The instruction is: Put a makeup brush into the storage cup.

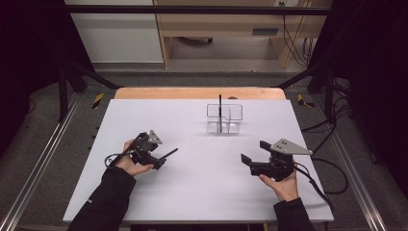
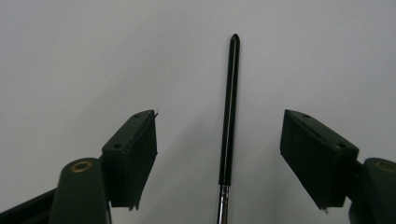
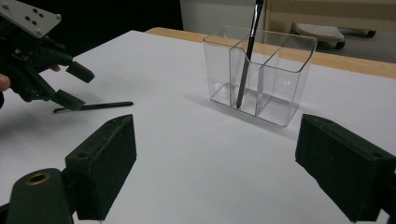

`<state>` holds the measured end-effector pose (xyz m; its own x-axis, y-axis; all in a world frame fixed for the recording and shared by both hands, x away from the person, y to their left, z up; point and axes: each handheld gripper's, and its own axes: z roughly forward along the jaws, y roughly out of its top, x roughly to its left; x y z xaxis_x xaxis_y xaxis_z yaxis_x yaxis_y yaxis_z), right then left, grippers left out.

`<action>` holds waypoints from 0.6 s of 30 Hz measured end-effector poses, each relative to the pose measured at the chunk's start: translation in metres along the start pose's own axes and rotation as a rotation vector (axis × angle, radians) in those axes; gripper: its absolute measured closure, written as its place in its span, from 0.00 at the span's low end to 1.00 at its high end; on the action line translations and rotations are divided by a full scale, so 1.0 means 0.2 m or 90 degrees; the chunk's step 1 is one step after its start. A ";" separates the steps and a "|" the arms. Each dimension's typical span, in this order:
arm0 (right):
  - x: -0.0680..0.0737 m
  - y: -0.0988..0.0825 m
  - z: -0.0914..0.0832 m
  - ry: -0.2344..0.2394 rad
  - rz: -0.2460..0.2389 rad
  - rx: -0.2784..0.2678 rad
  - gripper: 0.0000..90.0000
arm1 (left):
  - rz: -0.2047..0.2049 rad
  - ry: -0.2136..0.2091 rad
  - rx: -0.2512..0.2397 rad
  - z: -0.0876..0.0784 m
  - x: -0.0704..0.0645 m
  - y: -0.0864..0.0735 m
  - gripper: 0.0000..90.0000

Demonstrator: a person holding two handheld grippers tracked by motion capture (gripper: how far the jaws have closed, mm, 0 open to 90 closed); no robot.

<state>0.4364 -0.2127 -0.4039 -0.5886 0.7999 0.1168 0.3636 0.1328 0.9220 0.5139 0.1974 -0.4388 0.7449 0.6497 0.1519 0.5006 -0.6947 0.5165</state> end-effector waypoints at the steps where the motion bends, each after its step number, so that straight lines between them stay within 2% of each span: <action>1: 0.00 0.00 0.00 0.000 0.000 0.000 0.14 | 0.002 -0.001 0.004 0.00 0.00 0.00 0.32; 11: 0.00 0.00 0.00 0.000 -0.002 0.003 0.14 | 0.002 -0.003 0.029 0.03 0.00 0.00 0.48; 18: 0.00 0.00 0.00 0.000 -0.002 0.001 0.14 | -0.004 -0.016 0.047 0.05 0.01 -0.01 0.58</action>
<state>0.4363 -0.2123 -0.4044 -0.5891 0.8000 0.1138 0.3633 0.1364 0.9216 0.5183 0.1960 -0.4474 0.7521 0.6469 0.1263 0.5360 -0.7118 0.4540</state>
